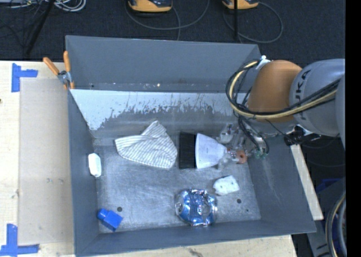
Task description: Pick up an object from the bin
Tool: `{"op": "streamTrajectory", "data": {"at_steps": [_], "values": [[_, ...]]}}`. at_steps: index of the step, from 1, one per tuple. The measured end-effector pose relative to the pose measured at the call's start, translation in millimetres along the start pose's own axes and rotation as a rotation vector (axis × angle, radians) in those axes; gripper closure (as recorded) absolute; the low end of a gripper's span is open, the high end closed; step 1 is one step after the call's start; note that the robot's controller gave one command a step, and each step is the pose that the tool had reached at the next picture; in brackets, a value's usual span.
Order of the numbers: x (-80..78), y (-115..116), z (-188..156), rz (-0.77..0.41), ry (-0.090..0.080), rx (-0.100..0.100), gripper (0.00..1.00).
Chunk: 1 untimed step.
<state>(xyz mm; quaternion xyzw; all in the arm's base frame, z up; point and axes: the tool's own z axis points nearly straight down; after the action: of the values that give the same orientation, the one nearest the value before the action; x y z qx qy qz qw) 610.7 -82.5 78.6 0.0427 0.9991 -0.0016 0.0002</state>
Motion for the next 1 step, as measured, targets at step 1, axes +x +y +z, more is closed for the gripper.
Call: {"op": "streamTrajectory", "data": {"at_steps": [1], "values": [[4.8, -4.9, -133.2, 0.011, 0.000, -0.003, 1.00]]}}
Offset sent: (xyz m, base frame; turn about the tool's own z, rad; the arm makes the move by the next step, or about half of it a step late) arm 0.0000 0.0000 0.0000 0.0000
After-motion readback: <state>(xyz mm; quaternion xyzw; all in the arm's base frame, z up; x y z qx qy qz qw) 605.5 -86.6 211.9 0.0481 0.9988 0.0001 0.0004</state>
